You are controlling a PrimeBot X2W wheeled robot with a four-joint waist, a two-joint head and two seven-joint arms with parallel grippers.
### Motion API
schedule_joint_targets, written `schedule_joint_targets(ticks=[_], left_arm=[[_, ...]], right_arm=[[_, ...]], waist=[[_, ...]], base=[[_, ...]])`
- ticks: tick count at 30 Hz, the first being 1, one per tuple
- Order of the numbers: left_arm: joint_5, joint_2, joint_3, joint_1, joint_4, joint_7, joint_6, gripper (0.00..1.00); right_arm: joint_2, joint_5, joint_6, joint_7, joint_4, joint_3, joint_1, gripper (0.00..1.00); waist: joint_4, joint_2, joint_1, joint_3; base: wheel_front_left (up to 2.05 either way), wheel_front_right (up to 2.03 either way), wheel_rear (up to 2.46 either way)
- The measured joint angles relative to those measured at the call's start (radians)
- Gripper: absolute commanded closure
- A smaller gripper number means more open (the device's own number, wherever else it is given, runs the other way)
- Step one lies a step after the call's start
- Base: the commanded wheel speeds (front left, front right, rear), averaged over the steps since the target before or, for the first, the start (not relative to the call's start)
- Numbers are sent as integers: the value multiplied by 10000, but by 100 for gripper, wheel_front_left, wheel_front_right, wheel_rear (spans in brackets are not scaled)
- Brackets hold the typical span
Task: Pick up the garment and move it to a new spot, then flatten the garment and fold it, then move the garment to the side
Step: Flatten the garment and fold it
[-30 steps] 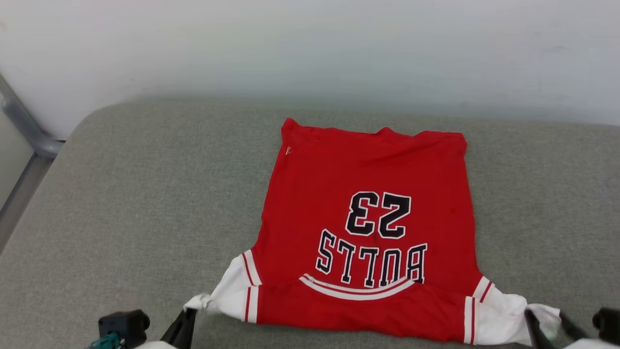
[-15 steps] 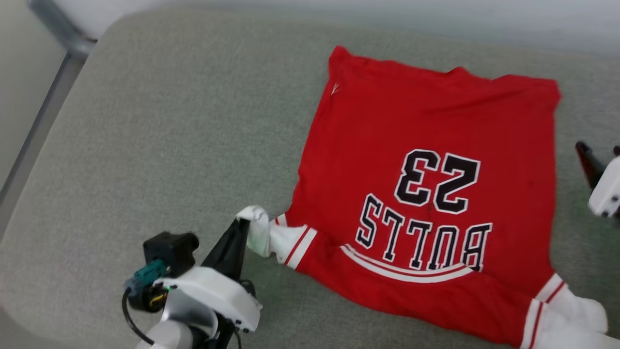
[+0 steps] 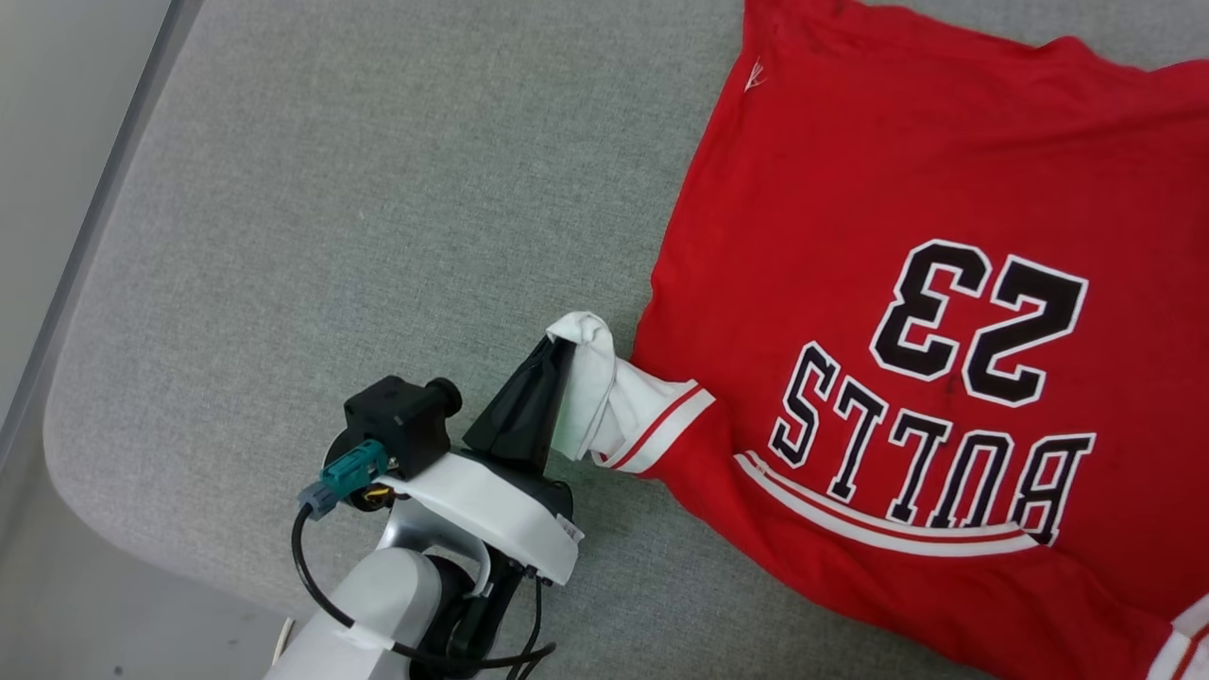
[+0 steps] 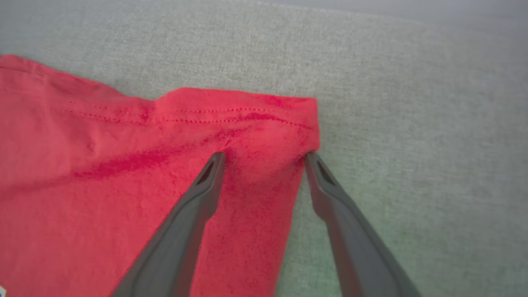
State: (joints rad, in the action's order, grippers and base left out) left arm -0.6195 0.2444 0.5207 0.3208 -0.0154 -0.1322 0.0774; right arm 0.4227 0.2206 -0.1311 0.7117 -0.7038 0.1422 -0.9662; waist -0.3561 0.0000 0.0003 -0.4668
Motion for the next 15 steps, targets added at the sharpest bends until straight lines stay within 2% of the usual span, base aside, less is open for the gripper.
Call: schedule_joint_targets(ticks=[4,5,7,8,9,15], left_arm=[[75,2,59,107,-61,-31,-48,100],[79,2,67,115,-69,-33,-63,100],[79,6,67,117,-96,-40,-56,100],[79,8,67,118,-105,-44,-38,100],[77,6,65,118,-109,-44,-29,100],[-23,21,31,130,-276,-52,10,100]], right_arm=[[50,-79,2,869,-773,-236,-381,0],[69,-42,2,1252,-947,-253,-497,25],[63,13,2,1883,-1191,-192,-687,90],[59,13,2,2034,-1235,-205,-744,90],[54,15,2,2102,-1248,-221,-755,100],[-4,113,2,2123,-1168,-447,-746,100]], waist=[[-138,0,-1,-300],[-160,0,-2,-335],[-162,0,-2,-363],[-159,0,-4,-373],[-157,0,-4,-382],[-83,0,-3,-238]], base=[[0,0,0],[0,0,0],[0,0,0],[0,0,0],[0,0,0],[0,0,0]])
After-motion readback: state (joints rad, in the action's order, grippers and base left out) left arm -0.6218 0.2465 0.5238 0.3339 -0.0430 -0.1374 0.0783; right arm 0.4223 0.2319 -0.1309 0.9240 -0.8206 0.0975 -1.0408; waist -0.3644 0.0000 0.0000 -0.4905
